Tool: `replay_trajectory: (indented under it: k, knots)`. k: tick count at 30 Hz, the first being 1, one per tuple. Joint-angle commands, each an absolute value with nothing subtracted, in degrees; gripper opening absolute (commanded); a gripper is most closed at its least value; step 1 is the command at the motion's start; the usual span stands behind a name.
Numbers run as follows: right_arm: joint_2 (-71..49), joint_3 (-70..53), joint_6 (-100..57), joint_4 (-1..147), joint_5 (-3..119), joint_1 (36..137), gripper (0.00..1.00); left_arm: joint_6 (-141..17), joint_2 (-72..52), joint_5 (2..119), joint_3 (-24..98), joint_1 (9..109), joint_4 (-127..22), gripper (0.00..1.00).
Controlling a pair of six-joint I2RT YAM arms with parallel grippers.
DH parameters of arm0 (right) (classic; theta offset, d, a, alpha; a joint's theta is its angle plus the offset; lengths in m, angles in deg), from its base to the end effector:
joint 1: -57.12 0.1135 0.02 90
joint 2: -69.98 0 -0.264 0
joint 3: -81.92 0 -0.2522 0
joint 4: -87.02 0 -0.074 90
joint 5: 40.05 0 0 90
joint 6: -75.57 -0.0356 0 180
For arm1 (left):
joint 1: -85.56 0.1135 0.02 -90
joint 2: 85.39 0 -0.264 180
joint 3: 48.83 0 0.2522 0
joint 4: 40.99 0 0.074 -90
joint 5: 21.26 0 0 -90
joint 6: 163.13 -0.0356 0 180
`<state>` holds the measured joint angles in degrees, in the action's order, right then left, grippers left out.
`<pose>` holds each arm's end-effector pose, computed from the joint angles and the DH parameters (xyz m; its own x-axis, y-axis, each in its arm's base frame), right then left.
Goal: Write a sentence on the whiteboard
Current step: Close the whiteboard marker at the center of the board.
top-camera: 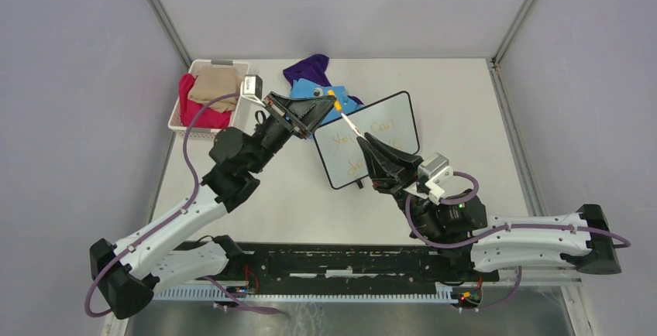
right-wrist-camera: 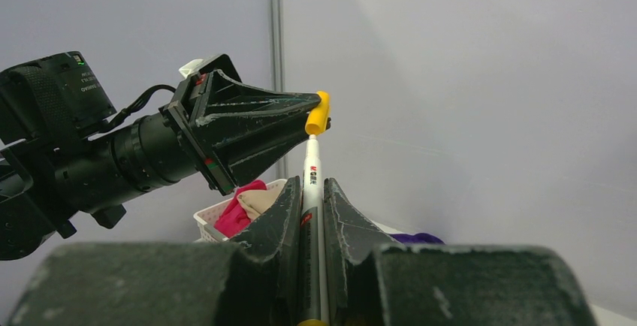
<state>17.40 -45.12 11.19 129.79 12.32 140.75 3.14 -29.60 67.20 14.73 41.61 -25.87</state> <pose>0.0423 0.1828 0.3947 0.3874 0.3834 -0.8384 -0.6323 0.7723 0.0610 0.1595 -0.1551 0.4085 -0.6248 -0.7465 -0.2288 0.4409 -0.0955 -0.8924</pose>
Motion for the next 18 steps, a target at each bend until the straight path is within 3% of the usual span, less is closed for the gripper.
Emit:
replay_trajectory:
  k: [1, 18]
  knots:
    - [17.7, -42.8, 11.9, 132.6, 11.5, 141.0, 0.00, 3.8, -29.6, 67.6, 14.7, 41.2, -23.3, 0.02]
    - [17.3, -43.0, 12.3, 133.0, 11.2, 141.1, 0.00, 3.5, -29.9, 68.0, 14.6, 40.8, -23.2, 0.02]
